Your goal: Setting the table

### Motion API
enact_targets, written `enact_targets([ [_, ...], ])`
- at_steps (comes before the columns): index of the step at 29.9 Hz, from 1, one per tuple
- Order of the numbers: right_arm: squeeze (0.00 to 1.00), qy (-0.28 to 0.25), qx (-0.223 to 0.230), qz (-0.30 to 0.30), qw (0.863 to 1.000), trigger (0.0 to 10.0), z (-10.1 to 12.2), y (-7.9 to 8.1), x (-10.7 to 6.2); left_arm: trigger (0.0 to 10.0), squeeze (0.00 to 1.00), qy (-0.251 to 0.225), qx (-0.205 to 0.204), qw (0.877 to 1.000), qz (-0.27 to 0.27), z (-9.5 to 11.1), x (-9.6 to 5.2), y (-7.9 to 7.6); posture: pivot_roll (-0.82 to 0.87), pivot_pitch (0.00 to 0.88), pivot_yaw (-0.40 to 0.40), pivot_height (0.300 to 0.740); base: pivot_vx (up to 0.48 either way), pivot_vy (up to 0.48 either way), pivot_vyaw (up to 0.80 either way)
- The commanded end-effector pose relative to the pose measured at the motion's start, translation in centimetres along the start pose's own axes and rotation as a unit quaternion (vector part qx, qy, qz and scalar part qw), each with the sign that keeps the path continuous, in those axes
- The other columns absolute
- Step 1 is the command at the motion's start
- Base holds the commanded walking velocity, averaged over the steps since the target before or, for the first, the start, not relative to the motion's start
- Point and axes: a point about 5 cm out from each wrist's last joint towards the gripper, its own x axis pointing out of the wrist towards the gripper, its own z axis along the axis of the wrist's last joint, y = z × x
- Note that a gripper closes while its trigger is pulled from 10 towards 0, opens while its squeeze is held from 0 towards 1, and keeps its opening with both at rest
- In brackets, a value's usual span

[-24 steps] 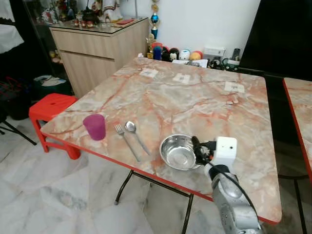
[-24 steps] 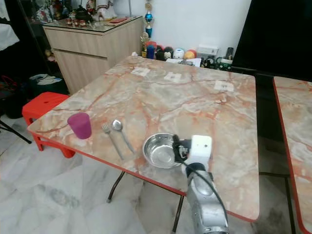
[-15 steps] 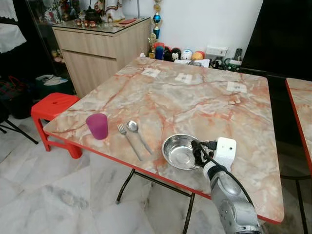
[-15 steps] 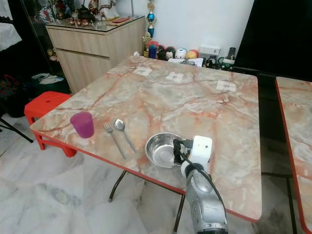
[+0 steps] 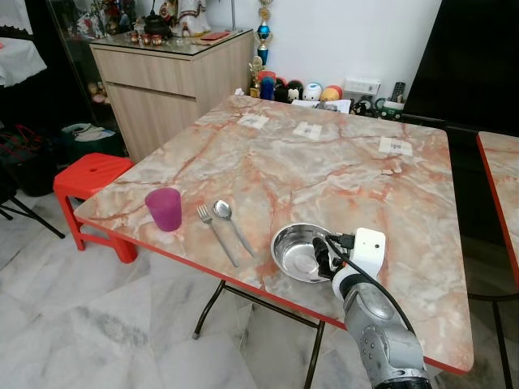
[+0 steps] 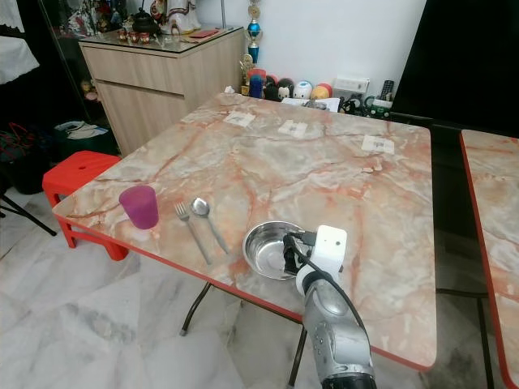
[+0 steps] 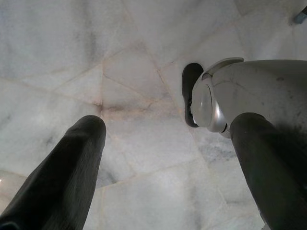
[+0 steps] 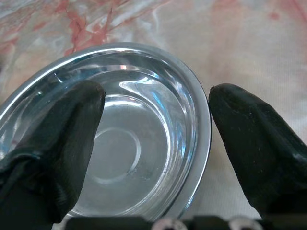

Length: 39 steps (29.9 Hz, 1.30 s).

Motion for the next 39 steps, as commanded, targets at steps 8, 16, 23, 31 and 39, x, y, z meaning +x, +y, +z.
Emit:
enact_targets([
  [8, 0.0, 0.023, 0.022, -0.007, 0.999, 10.0, 0.0, 0.0, 0.2, 10.0, 0.0, 0.009, -0.002, 1.0, -0.009, -0.4, 0.0, -0.5, 0.04, 0.0, -0.027, 0.74, 0.0, 0.0, 0.0],
  [16, 0.0, 0.039, 0.062, 0.02, 0.997, 0.0, -0.5, 0.7, 0.2, 10.0, 0.0, 0.01, 0.001, 1.0, -0.009, -0.4, 0.0, -0.5, 0.04, 0.0, -0.025, 0.74, 0.0, 0.0, 0.0],
  [23, 0.0, 0.057, 0.063, 0.016, 0.996, 10.0, -0.9, 0.7, 0.2, 10.0, 0.0, 0.011, 0.002, 1.0, -0.01, -0.4, 0.0, -0.5, 0.04, 0.0, -0.024, 0.74, 0.0, 0.0, 0.0],
  [31, 0.0, 0.065, 0.061, 0.013, 0.996, 10.0, -1.2, 0.5, 0.1, 10.0, 0.0, 0.013, 0.004, 1.0, -0.012, -0.5, -0.1, -0.5, 0.04, 0.0, -0.023, 0.74, 0.0, 0.0, 0.0],
  [39, 0.0, 0.062, 0.065, 0.01, 0.996, 0.0, -1.0, 0.5, 0.1, 10.0, 0.0, 0.013, 0.005, 1.0, -0.013, -0.4, 0.0, -0.4, 0.04, 0.003, -0.021, 0.74, 0.0, 0.0, 0.0],
])
